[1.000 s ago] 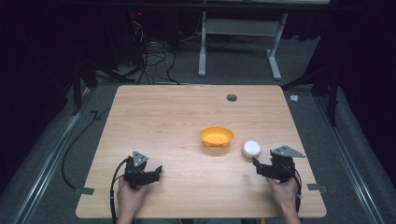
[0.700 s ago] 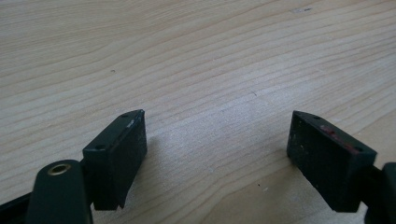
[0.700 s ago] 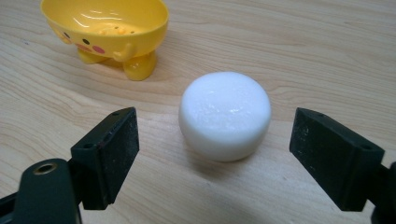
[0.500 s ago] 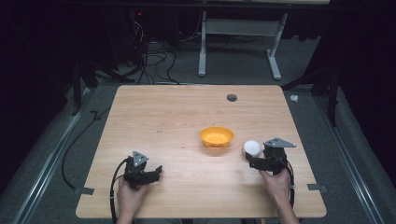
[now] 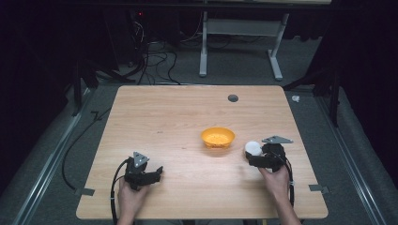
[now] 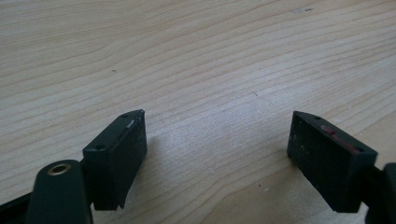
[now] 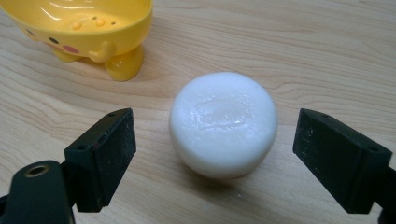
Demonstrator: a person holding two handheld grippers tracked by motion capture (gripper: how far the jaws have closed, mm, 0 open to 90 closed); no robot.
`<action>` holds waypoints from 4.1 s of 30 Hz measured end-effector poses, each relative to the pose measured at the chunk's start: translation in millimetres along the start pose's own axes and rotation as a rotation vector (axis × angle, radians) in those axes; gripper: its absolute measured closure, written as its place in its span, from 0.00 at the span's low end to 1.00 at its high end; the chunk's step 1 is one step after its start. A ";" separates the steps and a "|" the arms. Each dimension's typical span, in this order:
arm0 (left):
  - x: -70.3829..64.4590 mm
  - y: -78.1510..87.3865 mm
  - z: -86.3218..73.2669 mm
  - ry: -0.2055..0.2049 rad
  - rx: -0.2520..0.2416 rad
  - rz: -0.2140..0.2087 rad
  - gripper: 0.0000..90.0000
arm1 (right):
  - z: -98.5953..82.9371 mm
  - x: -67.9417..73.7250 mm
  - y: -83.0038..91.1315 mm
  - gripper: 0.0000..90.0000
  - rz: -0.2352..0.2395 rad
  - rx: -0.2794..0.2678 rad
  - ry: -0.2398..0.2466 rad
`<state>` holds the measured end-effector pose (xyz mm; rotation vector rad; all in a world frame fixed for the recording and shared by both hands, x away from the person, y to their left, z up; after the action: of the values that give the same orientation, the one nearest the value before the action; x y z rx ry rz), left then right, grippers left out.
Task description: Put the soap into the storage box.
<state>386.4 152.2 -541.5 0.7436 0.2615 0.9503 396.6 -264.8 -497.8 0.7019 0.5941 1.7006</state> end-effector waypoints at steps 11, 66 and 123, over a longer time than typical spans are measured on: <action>-0.2 0.2 -0.1 -0.003 0.001 -0.002 0.22 | 0.9 1.5 -23.3 0.15 -0.024 0.054 -0.009; -0.2 0.3 -0.2 0.000 0.000 -0.002 0.22 | 15.0 14.2 -2.4 0.27 0.100 -0.001 -0.023; -0.3 0.2 -0.2 -0.003 -0.002 -0.009 0.22 | 72.2 100.6 -9.8 0.27 0.239 0.027 0.138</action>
<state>385.9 152.1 -541.5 0.7417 0.2606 0.9408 437.4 -162.7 -440.1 0.6997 0.6503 1.9779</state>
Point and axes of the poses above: each handheld gripper's, and its own axes: y roughly backward along the jaws, z roughly out of its top, x roughly to its left, the point moved 5 cm from there along -y, roughly forward along the jaws, and after that the axes turned 10 degrees about -y, right-handed, at the moved point
